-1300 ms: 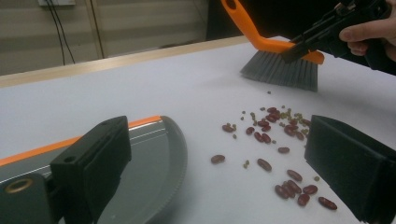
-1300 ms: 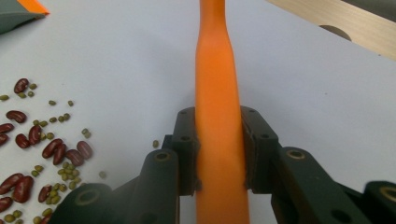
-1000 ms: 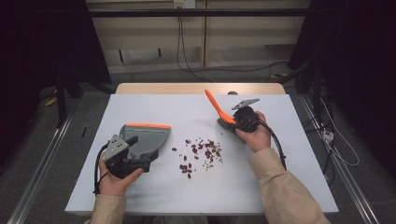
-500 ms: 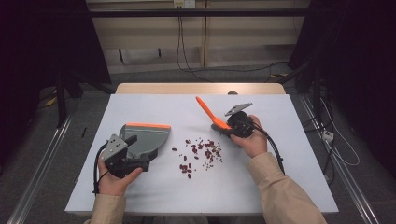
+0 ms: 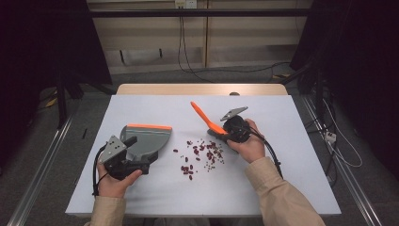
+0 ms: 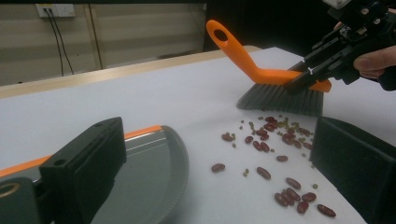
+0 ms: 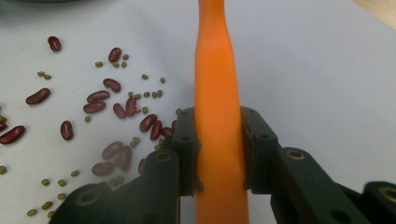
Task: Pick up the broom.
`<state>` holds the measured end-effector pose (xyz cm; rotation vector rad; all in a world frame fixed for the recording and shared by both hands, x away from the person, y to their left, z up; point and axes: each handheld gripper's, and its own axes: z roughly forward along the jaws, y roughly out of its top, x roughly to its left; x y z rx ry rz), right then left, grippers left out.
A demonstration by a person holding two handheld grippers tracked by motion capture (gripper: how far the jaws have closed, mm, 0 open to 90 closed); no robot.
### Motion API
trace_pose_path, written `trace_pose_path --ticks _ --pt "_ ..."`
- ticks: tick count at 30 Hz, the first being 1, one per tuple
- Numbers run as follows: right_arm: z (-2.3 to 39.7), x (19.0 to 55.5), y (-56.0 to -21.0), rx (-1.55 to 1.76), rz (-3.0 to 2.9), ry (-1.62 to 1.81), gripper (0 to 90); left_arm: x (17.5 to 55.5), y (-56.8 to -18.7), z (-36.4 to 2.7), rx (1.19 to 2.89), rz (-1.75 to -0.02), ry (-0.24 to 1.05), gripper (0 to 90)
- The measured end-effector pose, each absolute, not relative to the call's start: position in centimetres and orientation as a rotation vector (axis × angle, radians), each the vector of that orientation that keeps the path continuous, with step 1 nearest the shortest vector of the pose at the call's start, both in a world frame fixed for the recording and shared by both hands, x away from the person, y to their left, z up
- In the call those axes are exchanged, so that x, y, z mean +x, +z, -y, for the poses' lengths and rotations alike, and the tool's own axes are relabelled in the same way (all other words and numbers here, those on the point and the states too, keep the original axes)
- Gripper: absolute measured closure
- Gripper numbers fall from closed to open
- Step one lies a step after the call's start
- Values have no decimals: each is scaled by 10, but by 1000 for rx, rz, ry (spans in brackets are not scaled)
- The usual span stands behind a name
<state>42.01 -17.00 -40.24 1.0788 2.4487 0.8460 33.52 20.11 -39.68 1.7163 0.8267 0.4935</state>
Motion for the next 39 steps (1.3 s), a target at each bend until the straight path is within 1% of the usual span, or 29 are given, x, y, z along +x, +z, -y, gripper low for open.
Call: trace_pose_path --ticks 24,30,39 --pt "149 409 -400 1029 -2485 859 713 334 -400 -211 1711 -816 488 36" --pt "155 407 -398 1039 -2482 862 713 334 -401 -213 1717 -816 489 36" --pt "180 410 -388 1100 -2410 883 713 334 -402 -213 1718 -818 484 35"
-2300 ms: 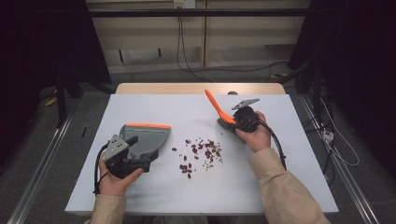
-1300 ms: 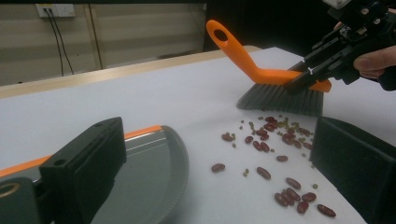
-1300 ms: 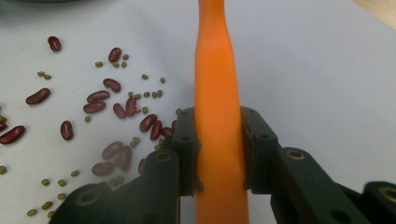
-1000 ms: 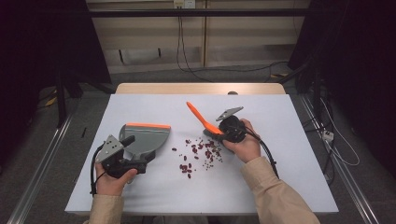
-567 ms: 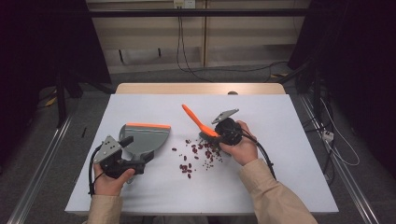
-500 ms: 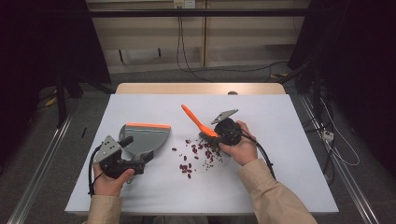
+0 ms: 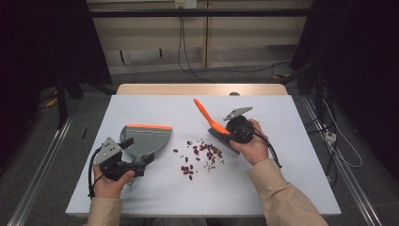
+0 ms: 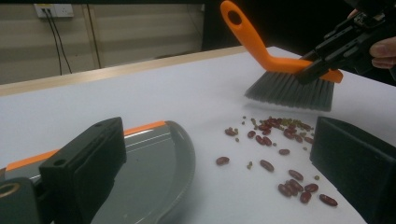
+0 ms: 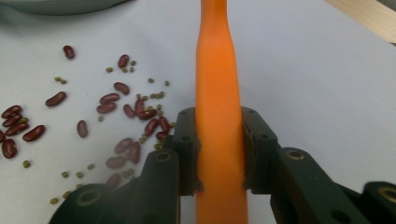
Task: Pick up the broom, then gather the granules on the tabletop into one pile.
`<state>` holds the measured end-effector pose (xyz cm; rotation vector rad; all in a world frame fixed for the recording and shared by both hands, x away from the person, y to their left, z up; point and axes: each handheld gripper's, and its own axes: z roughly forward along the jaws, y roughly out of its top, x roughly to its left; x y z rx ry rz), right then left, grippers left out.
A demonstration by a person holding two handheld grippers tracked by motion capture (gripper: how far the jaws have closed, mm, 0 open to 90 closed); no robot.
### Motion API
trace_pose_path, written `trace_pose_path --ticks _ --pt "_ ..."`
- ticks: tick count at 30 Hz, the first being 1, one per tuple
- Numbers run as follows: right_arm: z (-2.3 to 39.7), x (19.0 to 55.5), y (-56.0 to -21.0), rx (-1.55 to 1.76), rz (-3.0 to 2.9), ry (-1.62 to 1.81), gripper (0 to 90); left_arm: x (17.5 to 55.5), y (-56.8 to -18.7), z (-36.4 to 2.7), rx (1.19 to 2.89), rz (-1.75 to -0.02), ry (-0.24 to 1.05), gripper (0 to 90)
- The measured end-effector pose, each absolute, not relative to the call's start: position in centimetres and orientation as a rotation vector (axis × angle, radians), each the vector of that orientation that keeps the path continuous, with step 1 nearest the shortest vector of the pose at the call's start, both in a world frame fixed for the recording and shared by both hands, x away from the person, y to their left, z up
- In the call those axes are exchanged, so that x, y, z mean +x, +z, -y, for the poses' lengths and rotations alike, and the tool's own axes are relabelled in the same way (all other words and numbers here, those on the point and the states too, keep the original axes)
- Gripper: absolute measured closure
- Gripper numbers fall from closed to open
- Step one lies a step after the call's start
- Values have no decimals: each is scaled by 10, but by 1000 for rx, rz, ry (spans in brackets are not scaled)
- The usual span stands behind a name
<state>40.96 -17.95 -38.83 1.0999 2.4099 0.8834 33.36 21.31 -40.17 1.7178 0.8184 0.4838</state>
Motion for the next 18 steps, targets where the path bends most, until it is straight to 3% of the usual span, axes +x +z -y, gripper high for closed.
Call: trace_pose_path --ticks 9,18 --pt "192 412 -394 1154 -2396 853 713 332 -402 -216 1716 -827 484 35" --pt "179 410 -401 1123 -2422 834 713 334 -402 -214 1721 -817 480 35"
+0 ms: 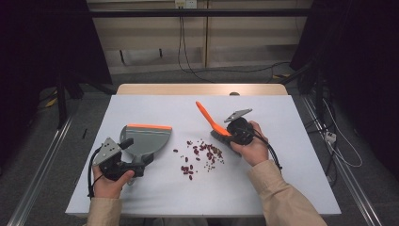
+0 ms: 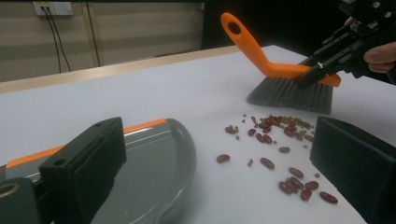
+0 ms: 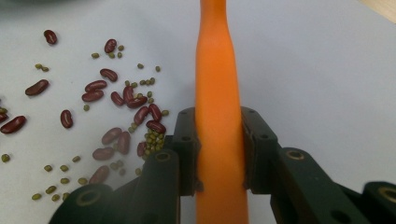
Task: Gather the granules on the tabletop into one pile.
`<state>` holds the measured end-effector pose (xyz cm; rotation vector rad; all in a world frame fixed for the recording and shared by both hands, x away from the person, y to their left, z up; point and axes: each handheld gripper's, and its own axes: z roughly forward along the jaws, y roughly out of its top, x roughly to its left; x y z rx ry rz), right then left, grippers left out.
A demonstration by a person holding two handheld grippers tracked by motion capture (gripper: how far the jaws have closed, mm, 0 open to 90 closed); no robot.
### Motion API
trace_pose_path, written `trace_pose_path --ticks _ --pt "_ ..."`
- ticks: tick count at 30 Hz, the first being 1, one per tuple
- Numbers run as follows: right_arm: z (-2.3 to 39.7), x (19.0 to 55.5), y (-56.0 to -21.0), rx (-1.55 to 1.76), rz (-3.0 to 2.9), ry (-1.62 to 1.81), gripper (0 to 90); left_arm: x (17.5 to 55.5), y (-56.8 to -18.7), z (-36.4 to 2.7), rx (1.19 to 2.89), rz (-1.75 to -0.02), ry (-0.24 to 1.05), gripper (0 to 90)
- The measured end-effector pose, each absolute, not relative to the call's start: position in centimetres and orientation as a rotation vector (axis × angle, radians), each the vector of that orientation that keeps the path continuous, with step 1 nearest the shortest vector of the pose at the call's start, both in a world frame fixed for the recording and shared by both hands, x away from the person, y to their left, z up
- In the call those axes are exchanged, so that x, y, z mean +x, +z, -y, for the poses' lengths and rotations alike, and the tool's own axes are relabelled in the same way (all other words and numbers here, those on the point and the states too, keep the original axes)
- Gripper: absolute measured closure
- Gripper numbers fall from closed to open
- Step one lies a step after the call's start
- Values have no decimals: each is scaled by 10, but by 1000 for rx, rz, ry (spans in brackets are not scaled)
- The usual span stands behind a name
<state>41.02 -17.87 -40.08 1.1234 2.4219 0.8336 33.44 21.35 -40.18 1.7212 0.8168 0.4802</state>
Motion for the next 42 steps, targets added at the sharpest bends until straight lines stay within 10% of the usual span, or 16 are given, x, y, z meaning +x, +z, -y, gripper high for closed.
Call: trace_pose_path --ticks 42 --pt "163 394 -383 1080 -2437 948 713 333 -401 -215 1721 -807 478 35"
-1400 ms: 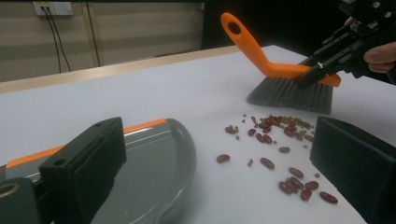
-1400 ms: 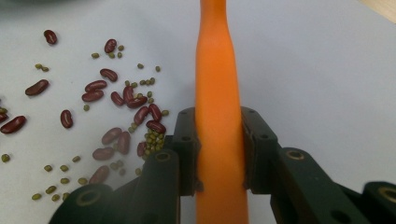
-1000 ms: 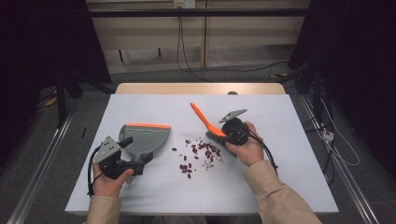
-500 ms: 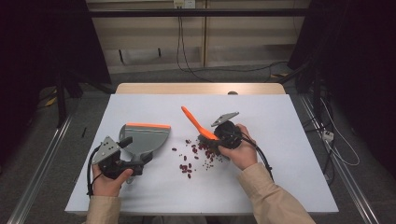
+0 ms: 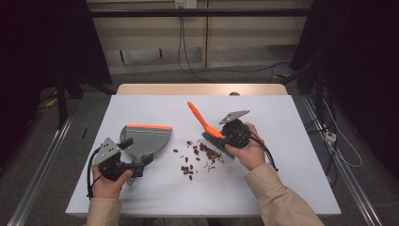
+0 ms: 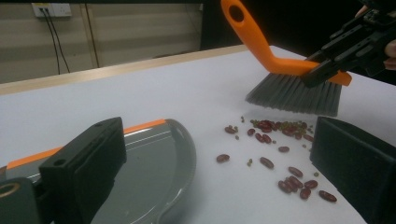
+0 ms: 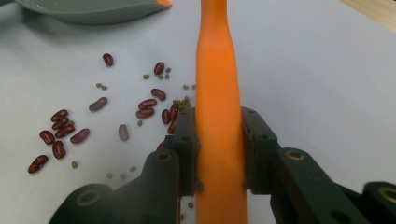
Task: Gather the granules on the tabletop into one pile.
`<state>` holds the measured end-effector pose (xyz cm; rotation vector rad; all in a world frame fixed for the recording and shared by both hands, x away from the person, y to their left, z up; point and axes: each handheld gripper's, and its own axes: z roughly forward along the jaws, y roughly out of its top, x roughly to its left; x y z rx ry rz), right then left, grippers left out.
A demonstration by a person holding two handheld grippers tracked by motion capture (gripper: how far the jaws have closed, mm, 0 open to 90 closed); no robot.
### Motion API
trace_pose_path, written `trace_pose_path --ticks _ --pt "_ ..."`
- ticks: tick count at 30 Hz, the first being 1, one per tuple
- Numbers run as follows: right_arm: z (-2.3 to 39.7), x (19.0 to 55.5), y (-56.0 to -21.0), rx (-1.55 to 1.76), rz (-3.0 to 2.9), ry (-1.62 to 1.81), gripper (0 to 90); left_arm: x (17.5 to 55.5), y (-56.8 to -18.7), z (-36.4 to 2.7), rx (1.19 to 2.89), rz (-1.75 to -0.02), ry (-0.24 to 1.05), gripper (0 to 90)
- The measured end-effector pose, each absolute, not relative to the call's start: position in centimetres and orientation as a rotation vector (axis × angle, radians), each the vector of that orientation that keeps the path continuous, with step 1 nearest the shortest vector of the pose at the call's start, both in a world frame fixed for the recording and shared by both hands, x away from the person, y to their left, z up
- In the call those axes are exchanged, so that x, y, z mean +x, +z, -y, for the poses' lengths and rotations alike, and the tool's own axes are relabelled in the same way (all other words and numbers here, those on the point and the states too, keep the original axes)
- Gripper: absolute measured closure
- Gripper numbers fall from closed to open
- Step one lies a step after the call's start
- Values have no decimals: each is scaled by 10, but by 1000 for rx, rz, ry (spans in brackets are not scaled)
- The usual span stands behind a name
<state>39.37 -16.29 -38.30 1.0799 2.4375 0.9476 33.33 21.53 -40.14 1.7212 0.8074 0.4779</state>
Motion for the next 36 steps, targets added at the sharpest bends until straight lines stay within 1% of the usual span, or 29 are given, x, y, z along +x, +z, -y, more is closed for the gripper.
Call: trace_pose_path --ticks 4,10,28,36 --pt "162 389 -375 1072 -2440 983 714 334 -402 -214 1731 -802 479 35" --pt "148 381 -371 1046 -2482 1046 713 334 -403 -213 1728 -807 472 35" --pt "90 357 -392 1051 -2625 1245 714 334 -404 -214 1735 -807 470 35" --pt "80 356 -400 1050 -2691 1239 714 334 -404 -215 1731 -811 469 35"
